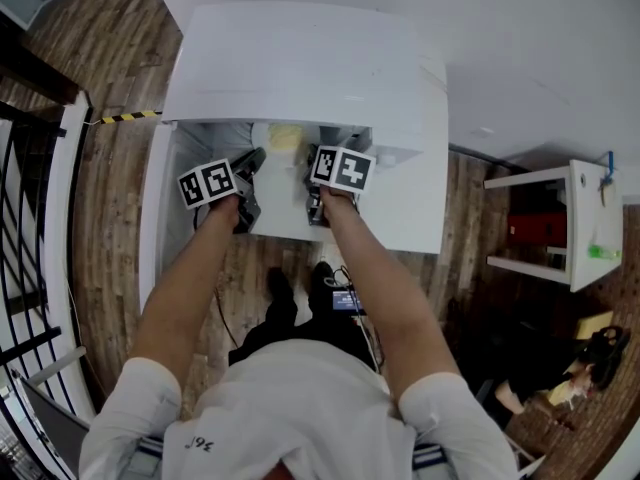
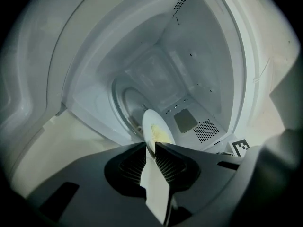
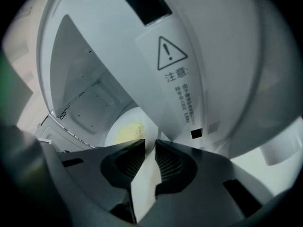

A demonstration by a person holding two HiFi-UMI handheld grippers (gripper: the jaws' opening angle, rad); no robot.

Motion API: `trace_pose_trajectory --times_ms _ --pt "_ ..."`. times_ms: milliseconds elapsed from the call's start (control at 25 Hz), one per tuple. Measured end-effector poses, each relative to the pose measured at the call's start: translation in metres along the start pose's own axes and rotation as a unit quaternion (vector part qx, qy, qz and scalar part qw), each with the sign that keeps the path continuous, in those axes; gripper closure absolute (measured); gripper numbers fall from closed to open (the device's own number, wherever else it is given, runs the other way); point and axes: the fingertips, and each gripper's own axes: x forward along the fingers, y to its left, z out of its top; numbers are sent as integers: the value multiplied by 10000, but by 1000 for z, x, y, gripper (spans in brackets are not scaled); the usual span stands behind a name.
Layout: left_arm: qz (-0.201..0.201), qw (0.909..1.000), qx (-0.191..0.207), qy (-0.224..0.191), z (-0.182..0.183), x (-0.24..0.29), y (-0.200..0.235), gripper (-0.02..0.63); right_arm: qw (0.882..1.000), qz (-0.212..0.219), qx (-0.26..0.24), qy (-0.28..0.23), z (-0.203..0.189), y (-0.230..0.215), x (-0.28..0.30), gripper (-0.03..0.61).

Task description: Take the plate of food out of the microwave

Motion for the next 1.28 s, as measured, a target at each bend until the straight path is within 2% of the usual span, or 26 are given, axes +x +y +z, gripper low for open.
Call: trace_pose_trajectory --times_ms 360,600,880,960,1280 --pt "-79 9997 -222 -38 6 2 -3 549 9998 -116 125 -103 3 5 -2 507" --pt "-104 9996 -268 5 7 5 -4 549 9988 -347 319 -139 -2 2 -2 431" --pt "-100 9997 -208 120 5 8 -3 549 9943 -173 1012 -281 0 -4 5 434" --pt "-83 9997 -170 158 4 9 -3 554 9944 -112 1016 -270 0 -3 6 490" --pt "-94 9997 -144 152 5 5 -6 554 9958 4 896 -199 2 1 2 492"
